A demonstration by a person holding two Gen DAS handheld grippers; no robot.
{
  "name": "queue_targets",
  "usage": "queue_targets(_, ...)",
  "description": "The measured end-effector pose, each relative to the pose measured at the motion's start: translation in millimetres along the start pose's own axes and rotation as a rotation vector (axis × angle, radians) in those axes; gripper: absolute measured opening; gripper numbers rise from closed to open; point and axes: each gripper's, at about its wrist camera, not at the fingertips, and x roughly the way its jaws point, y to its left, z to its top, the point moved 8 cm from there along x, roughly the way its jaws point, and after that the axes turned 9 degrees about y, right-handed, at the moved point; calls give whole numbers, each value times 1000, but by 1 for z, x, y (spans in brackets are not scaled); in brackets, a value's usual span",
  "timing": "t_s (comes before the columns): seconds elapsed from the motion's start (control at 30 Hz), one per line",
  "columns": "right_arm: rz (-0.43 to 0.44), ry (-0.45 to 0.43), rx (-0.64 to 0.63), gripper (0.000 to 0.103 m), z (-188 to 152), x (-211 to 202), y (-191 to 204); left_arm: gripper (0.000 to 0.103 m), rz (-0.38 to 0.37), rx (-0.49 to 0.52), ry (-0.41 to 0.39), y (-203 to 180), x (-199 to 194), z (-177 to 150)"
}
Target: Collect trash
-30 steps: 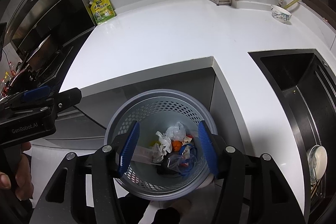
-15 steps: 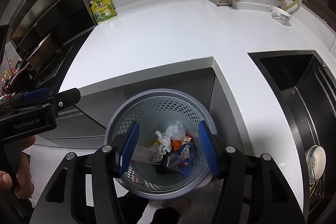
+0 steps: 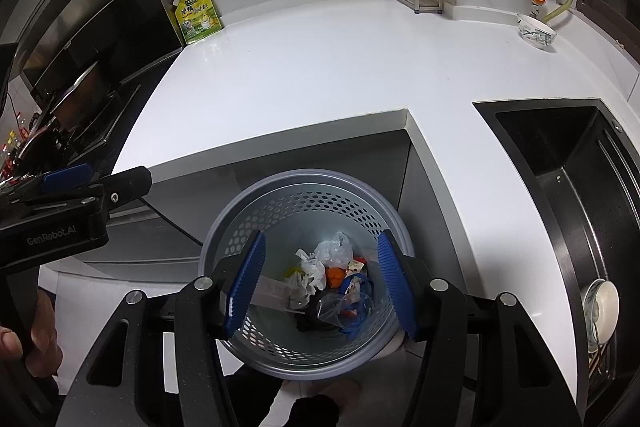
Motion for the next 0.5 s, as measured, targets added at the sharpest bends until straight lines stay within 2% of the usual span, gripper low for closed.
queue_targets(0.5,0,1,1,56,0,0,-2,97,9,2,2,2,2,1)
